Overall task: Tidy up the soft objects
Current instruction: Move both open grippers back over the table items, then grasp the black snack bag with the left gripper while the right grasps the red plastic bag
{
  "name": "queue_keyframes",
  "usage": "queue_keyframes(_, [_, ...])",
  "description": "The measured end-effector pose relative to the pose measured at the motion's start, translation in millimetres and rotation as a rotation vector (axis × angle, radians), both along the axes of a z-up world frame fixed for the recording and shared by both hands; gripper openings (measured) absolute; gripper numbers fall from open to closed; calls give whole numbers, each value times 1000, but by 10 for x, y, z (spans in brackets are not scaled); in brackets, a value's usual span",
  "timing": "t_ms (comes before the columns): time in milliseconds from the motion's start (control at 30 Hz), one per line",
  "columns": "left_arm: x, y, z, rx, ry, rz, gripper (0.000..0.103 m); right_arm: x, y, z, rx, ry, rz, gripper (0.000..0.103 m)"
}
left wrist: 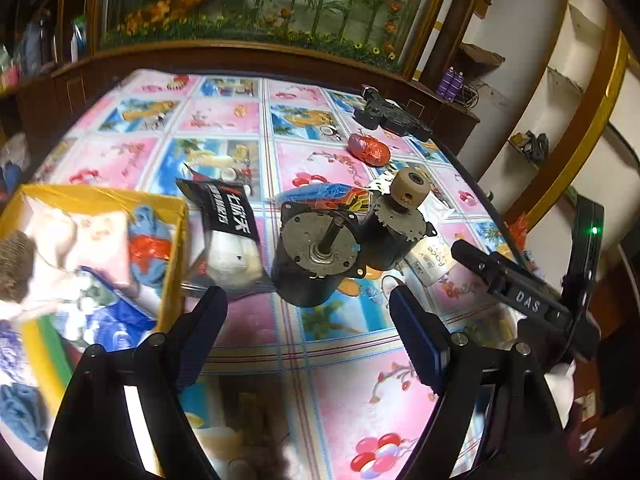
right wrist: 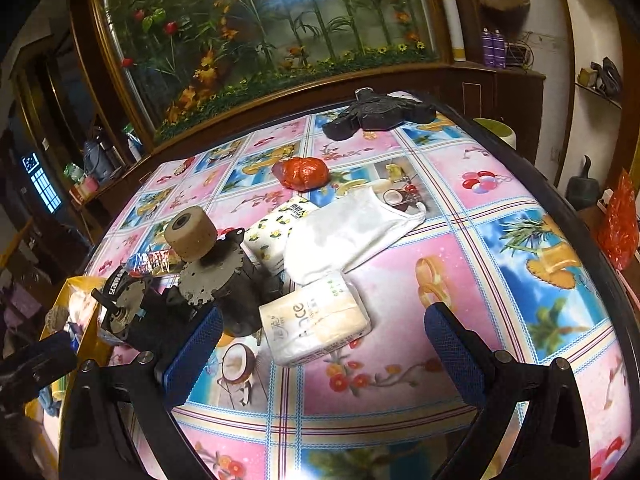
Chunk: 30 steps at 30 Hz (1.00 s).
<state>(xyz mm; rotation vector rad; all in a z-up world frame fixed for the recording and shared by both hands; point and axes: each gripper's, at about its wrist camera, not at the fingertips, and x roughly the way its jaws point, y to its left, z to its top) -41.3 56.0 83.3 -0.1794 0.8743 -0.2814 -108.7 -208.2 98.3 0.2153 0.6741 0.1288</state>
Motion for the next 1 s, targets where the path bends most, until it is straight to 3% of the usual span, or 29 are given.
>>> queue_keyframes(133, [139,149,-179,-151,80,37,83,-28,50,-6,-18,-6,2,102])
queue_keyframes(267, [294,324,-293,-222,131,115,83,-19,60,-28,-20,1,4,102])
queue_keyframes(533, [481,279,-268,-197,128,122,83,-24,109,-31,-33,3,9,102])
queue_keyframes(667, [426,230,-264,-206,152,66,69,-17,112,-41,-36,8,9,102])
queue_keyframes(767, [347,226,-105,-232,129,10,69,-9,103,-49,-30,15,9,102])
queue_keyframes(867, [379,268,82,-158,67,68,71,-10,118,-45,-30,15,10,102])
queue_keyframes(1000, [730,345,42,-66,107,129,71,-18,139,-42,-37,12,12,102])
